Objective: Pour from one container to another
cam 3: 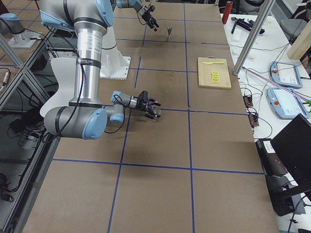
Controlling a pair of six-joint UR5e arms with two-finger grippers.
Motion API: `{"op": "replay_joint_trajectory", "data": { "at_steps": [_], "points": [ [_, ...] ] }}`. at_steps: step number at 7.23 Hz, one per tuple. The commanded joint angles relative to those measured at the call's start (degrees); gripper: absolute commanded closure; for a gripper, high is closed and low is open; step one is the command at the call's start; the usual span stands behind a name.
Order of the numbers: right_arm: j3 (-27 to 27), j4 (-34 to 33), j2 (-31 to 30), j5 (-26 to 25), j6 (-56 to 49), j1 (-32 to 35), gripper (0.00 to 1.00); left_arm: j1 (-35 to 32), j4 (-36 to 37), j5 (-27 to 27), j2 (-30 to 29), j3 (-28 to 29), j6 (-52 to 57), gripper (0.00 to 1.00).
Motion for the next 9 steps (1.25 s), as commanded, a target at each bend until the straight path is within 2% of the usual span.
{"op": "replay_joint_trajectory", "data": {
  "at_steps": [1,7,8,9],
  "points": [
    [0.2,-0.1,-0.2,0.6,-1.3,0.2,0.00,0.1,0.0,-0.1,0.0,-0.1,0.0,0.00],
    [0.2,-0.1,-1.5,4.2,-1.3,0.4,0.00,0.1,0.0,-0.1,-0.1,-0.1,-0.1,0.00],
    [1.7,-0.1,-3.1,4.7,-1.3,0.4,0.00,0.1,-0.1,-0.1,-0.1,-0.1,-0.1,0.00],
    [5.6,-0.1,-6.0,6.4,-1.3,0.4,0.00,0.1,-0.1,-0.1,-0.2,-0.1,-0.1,0.00]
  ]
}}
